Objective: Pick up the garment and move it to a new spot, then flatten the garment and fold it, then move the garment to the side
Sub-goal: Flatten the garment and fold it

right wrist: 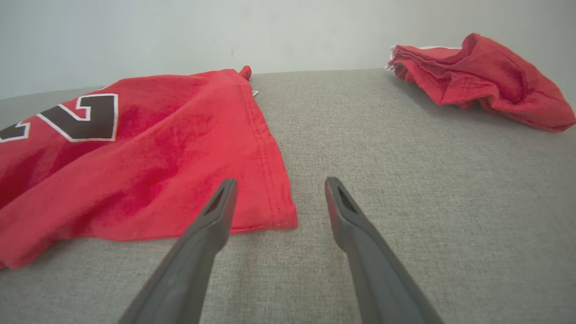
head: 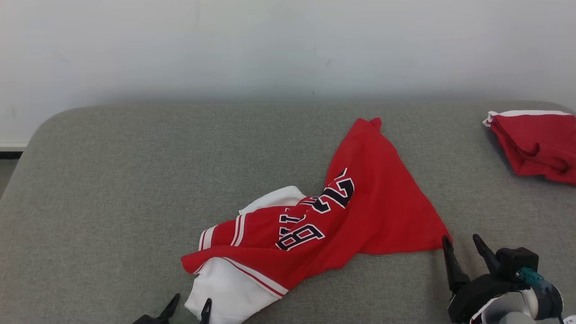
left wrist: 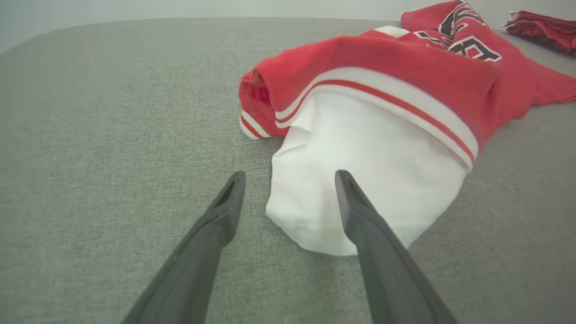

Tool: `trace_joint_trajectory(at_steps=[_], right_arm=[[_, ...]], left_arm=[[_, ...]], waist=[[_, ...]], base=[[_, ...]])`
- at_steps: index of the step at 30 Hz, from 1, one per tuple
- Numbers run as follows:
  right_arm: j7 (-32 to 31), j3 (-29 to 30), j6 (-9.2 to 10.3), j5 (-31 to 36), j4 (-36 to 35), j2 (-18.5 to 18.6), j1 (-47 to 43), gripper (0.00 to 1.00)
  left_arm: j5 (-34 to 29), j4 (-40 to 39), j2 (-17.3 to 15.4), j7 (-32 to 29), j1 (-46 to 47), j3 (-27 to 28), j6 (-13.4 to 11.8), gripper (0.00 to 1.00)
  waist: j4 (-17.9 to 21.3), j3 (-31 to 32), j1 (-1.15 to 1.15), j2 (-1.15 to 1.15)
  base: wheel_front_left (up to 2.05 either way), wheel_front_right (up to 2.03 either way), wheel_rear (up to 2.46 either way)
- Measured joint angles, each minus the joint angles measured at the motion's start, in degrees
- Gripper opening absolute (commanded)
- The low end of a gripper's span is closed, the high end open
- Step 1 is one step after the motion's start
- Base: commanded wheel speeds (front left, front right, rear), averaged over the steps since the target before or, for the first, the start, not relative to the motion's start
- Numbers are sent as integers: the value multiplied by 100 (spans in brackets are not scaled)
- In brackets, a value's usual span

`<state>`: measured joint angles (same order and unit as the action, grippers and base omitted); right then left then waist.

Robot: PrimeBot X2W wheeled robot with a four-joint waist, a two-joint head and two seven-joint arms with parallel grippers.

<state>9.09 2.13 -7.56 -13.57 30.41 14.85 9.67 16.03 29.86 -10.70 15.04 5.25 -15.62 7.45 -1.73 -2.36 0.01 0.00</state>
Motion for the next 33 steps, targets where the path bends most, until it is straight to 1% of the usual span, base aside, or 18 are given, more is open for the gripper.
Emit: trace_joint_trajectory(at_steps=[3, 6, 12, 17, 18, 19, 20, 24, 26, 29, 33], right_arm=[[66, -70, 0, -4, 563, 45, 310, 100], [165, -143, 0, -4, 1032, 52, 606, 100], [255, -291, 0, -44, 1938, 9, 1087, 100], [357, -379, 0, -98, 2331, -4, 1271, 100], [397, -404, 0, -114, 2394, -5, 1300, 49], [416, -433, 0, -146, 2455, -7, 1324, 0], [455, -474, 0, -164, 2499, -9, 1334, 0], [522, -668, 0, -367, 2569, -60, 1356, 0], [541, -746, 0, -478, 2533, -56, 1329, 0], [561, -870, 0, -688, 2339, -24, 1188, 0], [582, -1029, 0, -1005, 1855, 109, 1108, 0]], left_arm=[[209, 365, -58, 0, 210, -270, 5, 100], [417, 592, -142, 0, 421, -388, 5, 100], [744, 1049, -146, 0, 795, -747, 5, 100], [960, 1369, -125, 2, 1018, -1069, 4, 100], [1060, 1438, -109, 10, 1056, -1155, 3, 100], [1169, 1475, -100, 11, 1086, -1227, 2, 47], [1237, 1508, -105, 11, 1110, -1280, 2, 0], [1633, 1411, -98, 22, 1080, -1535, 3, 0], [1651, 1233, -116, 18, 982, -1647, 7, 0], [1797, 764, -213, 1, 792, -1485, 7, 0], [1736, 113, -406, 1, 642, -1230, 7, 0]], waist=[[-22, -56, 0, 0], [-39, -107, 0, 0], [-92, -237, 0, 0], [-151, -304, -1, 0], [-160, -317, -2, 0], [-164, -324, -2, 0], [-162, -322, -1, 0], [-117, -260, -1, 0], [-98, -204, -1, 0], [-79, -112, -1, 0], [-74, -11, -1, 0]], base=[[0, 0, 0], [0, 0, 0], [0, 0, 0], [0, 0, 0], [0, 0, 0], [0, 0, 0], [0, 0, 0], [0, 0, 0], [0, 0, 0], [0, 0, 0], [0, 0, 0]])
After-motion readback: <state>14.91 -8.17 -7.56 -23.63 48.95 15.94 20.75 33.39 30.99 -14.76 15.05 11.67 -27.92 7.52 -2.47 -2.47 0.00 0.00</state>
